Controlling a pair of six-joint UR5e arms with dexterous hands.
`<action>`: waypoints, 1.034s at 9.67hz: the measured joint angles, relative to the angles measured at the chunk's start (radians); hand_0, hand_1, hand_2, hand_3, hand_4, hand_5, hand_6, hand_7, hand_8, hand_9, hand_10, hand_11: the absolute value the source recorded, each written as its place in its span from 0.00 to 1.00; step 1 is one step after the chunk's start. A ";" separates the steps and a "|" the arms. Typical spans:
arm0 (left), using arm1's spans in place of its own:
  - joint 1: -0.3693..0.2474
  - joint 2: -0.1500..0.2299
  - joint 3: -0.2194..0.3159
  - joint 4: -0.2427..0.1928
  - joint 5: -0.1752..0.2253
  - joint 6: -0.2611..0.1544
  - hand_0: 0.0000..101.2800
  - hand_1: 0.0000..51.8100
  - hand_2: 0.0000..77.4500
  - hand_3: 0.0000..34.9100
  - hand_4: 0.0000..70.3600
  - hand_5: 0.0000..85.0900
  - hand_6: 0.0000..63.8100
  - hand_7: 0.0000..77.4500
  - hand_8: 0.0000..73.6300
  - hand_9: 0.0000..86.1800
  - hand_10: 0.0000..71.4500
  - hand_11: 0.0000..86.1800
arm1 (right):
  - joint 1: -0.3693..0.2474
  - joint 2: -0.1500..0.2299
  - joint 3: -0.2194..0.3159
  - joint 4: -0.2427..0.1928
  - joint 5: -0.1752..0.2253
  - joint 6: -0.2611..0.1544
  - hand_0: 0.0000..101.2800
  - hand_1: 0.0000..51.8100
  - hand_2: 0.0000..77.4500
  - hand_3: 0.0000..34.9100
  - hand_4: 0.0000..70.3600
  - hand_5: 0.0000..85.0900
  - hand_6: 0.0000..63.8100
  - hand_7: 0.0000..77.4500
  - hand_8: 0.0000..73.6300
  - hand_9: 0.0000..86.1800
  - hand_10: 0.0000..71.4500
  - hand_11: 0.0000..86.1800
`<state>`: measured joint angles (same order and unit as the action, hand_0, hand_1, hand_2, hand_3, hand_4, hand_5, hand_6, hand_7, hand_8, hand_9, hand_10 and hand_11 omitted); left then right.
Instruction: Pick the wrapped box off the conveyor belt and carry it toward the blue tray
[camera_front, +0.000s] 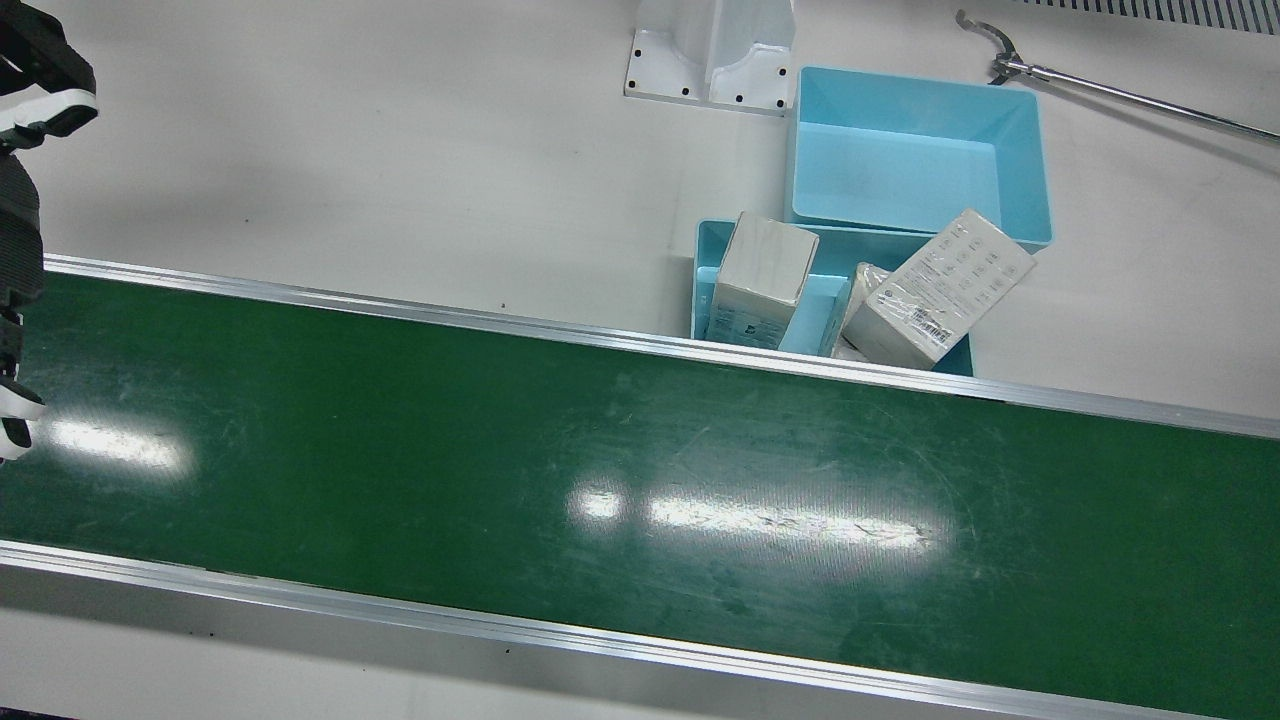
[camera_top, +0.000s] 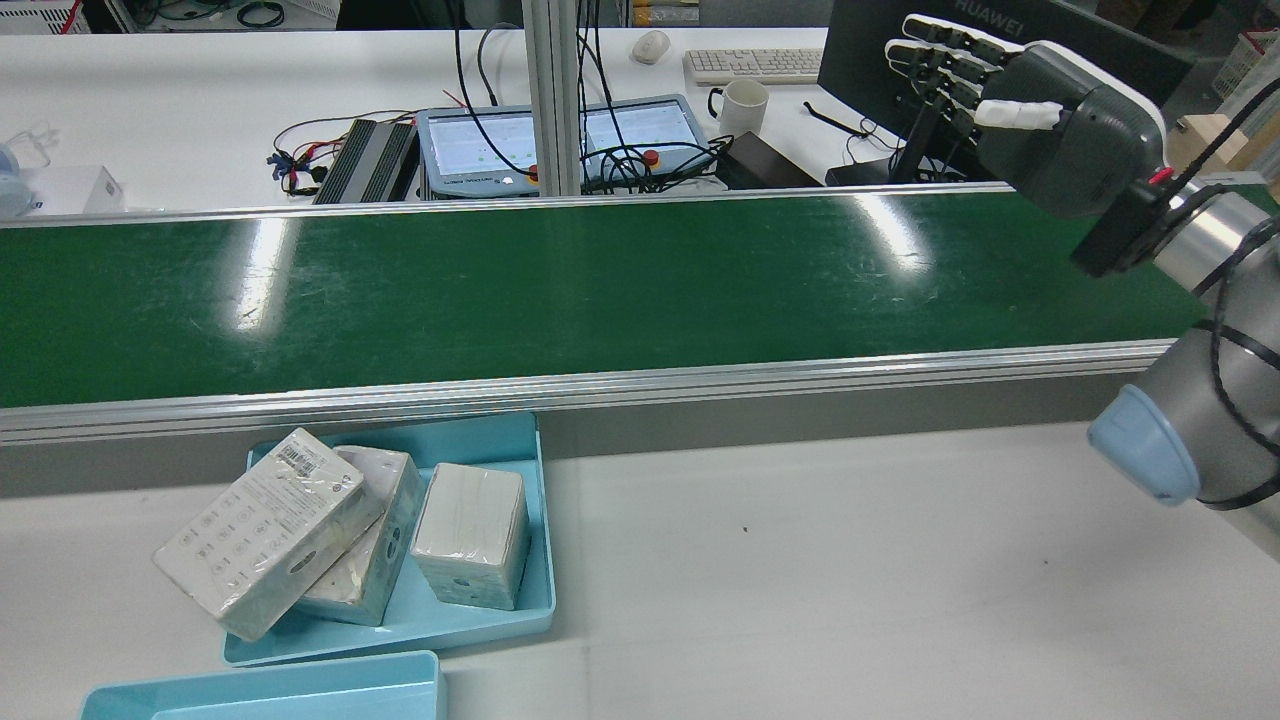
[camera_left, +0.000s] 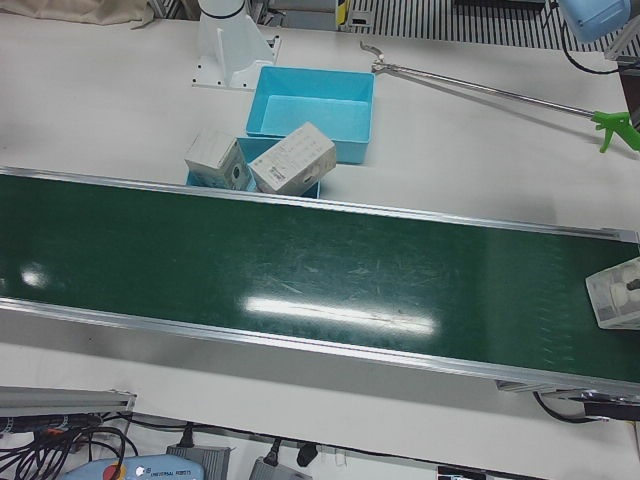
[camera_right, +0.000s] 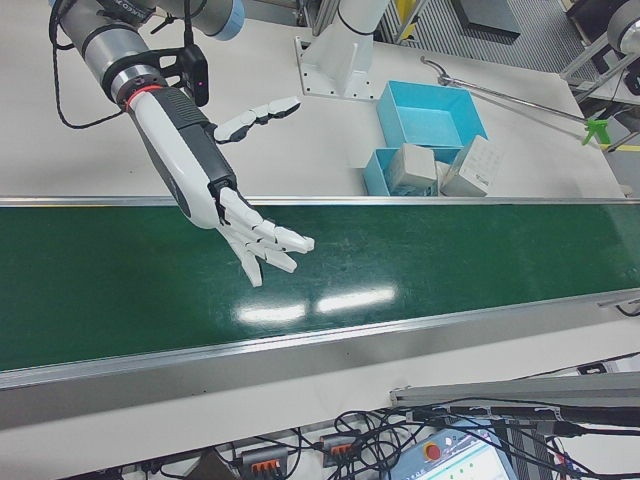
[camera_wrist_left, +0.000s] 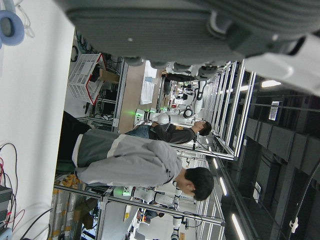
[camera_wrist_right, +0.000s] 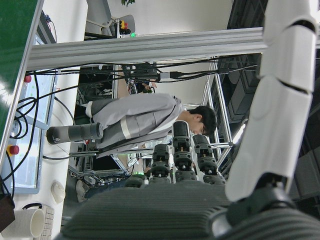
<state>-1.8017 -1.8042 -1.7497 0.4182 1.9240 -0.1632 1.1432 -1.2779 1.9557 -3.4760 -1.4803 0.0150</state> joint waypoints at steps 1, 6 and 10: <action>0.000 0.000 0.000 0.000 0.000 0.000 0.00 0.00 0.01 0.00 0.00 0.01 0.01 0.01 0.01 0.01 0.01 0.01 | -0.004 0.000 -0.001 0.000 0.000 0.000 0.43 0.19 0.13 0.01 0.18 0.14 0.15 0.25 0.15 0.15 0.02 0.02; 0.000 0.000 0.000 0.000 0.000 0.000 0.00 0.00 0.01 0.00 0.01 0.01 0.01 0.01 0.01 0.01 0.01 0.01 | -0.012 0.000 -0.001 0.000 0.001 -0.001 0.42 0.16 0.10 0.01 0.19 0.14 0.16 0.29 0.16 0.16 0.02 0.03; 0.000 0.000 0.000 0.000 0.000 0.000 0.00 0.00 0.01 0.00 0.00 0.01 0.01 0.01 0.01 0.00 0.00 0.01 | -0.010 0.000 -0.009 0.000 0.002 -0.002 0.42 0.14 0.12 0.01 0.22 0.14 0.17 0.30 0.16 0.17 0.02 0.03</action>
<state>-1.8017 -1.8042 -1.7497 0.4182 1.9240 -0.1632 1.1332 -1.2778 1.9466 -3.4760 -1.4788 0.0133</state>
